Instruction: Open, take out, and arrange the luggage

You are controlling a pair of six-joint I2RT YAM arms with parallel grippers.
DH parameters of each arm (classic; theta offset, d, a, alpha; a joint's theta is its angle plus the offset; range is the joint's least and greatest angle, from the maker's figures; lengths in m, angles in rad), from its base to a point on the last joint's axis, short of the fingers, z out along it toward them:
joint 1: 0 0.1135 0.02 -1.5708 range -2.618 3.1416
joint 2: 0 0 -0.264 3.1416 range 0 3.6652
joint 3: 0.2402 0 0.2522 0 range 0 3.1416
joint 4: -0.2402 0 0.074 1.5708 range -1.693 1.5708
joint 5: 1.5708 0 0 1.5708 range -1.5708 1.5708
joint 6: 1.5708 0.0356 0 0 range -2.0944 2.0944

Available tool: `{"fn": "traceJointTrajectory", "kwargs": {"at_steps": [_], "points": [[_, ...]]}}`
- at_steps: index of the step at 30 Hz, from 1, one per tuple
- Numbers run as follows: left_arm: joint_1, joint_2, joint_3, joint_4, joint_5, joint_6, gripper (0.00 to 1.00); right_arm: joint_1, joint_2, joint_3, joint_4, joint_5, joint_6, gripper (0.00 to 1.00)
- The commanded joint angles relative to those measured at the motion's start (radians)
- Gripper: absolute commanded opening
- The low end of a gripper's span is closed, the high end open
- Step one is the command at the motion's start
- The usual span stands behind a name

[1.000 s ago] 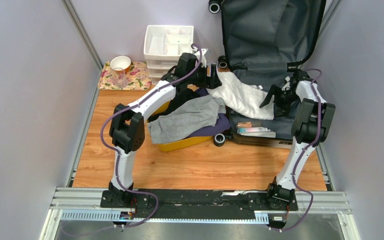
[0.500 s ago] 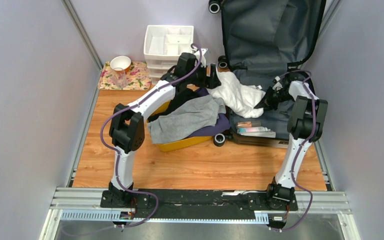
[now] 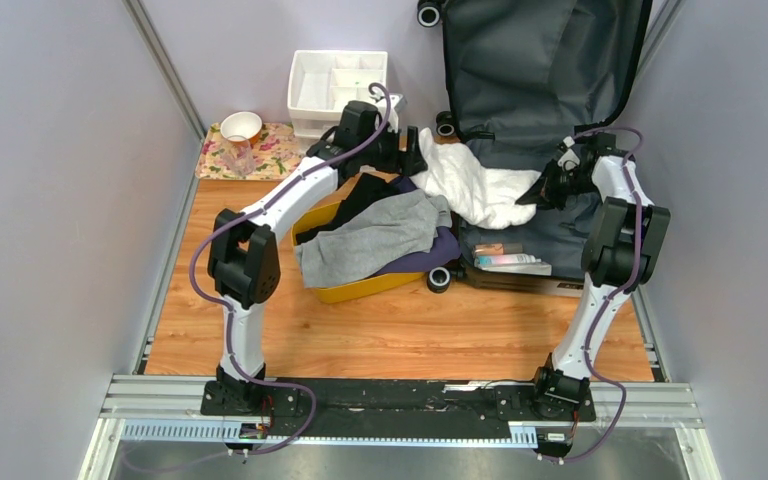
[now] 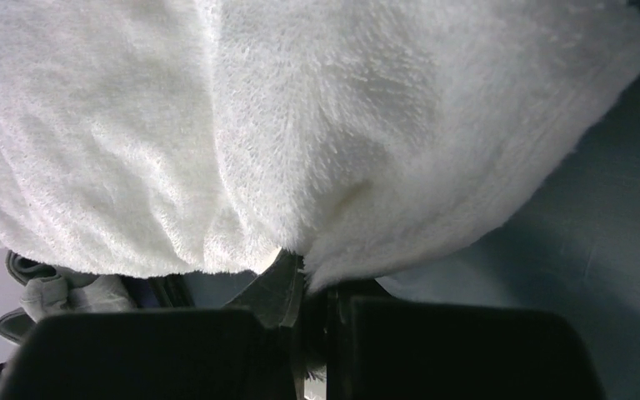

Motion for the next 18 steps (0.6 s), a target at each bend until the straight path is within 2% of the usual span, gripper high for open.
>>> {"fn": "traceJointTrajectory", "kwargs": {"at_steps": [1, 7, 10, 14, 18], "points": [[-0.01, -0.048, -0.04, 0.012, 0.073, -0.064, 0.89, 0.004, -0.048, 0.046, -0.017, -0.053, -0.015, 0.0], [-0.021, 0.014, -0.014, 0.115, 0.145, -0.161, 0.89, 0.004, -0.057, 0.046, -0.021, -0.059, -0.018, 0.0], [-0.024, 0.04, 0.019, 0.144, 0.153, -0.138, 0.89, 0.004, -0.07, 0.052, -0.026, -0.065, -0.021, 0.0], [-0.041, 0.058, 0.063, 0.144, 0.126, -0.065, 0.8, 0.004, -0.087, 0.058, -0.032, -0.076, -0.023, 0.0], [-0.042, 0.098, 0.123, 0.072, 0.104, -0.066, 0.71, 0.004, -0.094, 0.073, -0.047, -0.079, -0.021, 0.0]]}}
